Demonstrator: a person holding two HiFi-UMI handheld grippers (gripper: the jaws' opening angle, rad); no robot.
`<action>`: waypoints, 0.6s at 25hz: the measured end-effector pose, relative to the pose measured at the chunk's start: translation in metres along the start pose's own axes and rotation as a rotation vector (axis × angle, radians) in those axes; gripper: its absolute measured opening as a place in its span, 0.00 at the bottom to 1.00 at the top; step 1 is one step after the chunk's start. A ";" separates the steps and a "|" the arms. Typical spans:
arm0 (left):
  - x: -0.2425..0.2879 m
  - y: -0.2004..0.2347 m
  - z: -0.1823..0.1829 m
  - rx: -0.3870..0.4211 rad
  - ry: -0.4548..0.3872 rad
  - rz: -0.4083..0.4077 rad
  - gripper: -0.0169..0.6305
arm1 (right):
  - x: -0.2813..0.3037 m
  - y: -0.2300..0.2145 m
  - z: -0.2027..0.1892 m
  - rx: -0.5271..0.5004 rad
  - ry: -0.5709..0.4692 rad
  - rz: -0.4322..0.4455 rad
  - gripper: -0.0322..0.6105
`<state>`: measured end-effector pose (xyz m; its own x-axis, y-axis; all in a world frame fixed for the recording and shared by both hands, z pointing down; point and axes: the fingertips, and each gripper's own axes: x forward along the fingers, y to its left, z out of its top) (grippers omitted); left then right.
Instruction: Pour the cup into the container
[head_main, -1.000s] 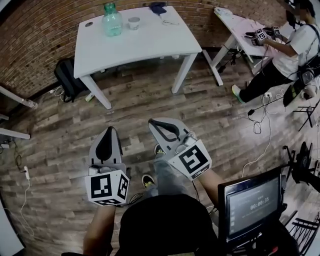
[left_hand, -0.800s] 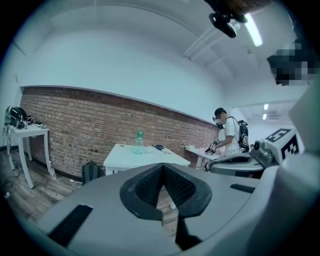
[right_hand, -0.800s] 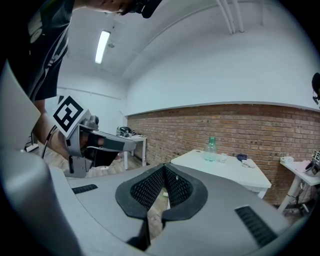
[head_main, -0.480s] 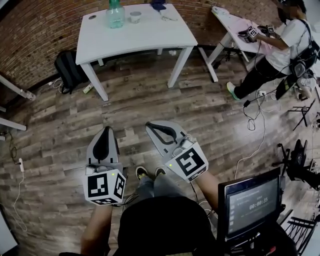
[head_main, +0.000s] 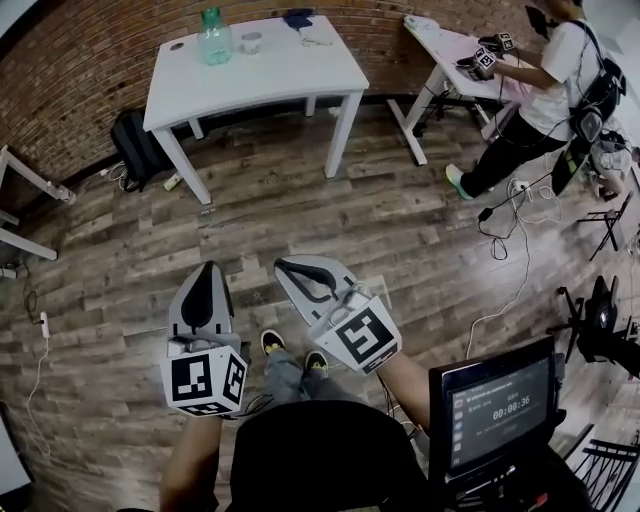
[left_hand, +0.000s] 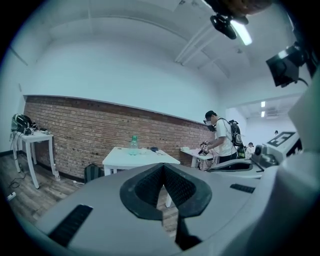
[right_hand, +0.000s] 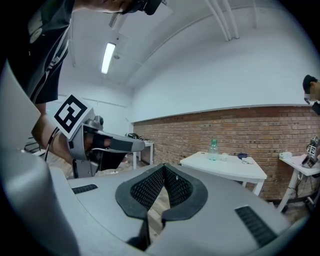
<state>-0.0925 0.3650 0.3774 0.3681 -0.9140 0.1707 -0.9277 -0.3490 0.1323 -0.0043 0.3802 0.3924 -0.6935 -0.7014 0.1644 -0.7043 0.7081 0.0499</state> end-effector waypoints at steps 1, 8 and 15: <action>-0.006 -0.008 -0.003 0.006 0.004 0.002 0.02 | -0.010 0.002 -0.002 0.005 -0.005 0.003 0.05; -0.045 -0.043 -0.025 0.013 0.041 0.040 0.02 | -0.057 0.010 -0.022 0.025 0.019 0.029 0.05; -0.063 -0.040 -0.035 0.007 0.068 0.046 0.02 | -0.065 0.029 -0.029 0.050 0.039 0.039 0.05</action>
<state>-0.0765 0.4439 0.3958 0.3283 -0.9130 0.2422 -0.9440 -0.3086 0.1165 0.0246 0.4486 0.4121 -0.7149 -0.6689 0.2036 -0.6842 0.7293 -0.0064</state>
